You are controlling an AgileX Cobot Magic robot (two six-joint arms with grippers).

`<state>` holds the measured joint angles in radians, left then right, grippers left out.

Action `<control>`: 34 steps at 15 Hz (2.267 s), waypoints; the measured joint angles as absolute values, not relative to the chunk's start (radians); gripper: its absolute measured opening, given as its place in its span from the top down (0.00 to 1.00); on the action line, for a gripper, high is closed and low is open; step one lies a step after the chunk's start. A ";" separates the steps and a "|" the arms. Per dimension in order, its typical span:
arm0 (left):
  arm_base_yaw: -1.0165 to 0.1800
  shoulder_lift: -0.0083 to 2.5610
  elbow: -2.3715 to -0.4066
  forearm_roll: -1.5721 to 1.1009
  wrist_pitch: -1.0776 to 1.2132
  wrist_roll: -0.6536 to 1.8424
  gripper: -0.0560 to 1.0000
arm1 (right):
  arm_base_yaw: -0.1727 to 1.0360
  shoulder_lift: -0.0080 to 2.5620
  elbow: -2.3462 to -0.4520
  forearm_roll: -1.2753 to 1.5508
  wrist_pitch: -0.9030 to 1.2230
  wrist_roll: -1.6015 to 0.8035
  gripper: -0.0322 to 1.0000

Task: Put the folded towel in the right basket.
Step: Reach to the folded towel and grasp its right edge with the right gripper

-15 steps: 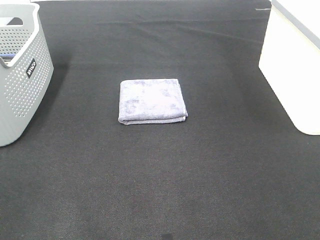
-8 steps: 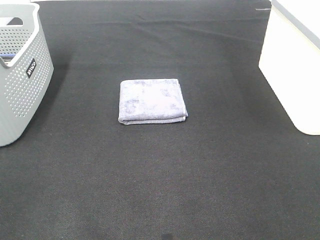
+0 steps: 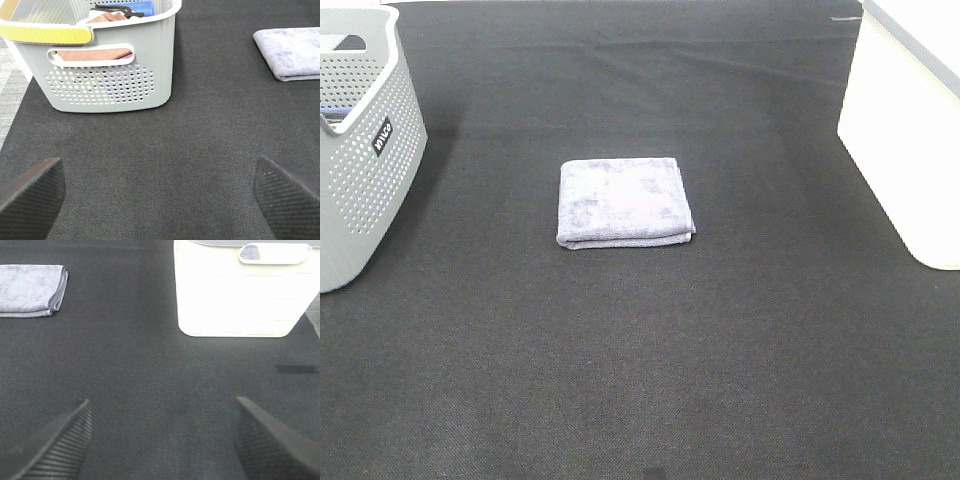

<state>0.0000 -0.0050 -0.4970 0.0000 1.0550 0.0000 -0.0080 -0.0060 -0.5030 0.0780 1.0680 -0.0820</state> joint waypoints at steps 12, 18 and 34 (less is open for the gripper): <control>0.000 -0.005 -0.497 0.000 1.055 0.000 0.03 | -0.008 -0.006 -0.503 0.078 1.068 -0.082 0.26; 0.000 -0.005 -0.497 0.000 1.055 0.000 0.03 | -0.008 -0.006 -0.503 0.078 1.068 -0.082 0.26; 0.000 -0.005 -0.497 0.000 1.055 0.000 0.03 | -0.008 -0.006 -0.503 0.078 1.068 -0.082 0.26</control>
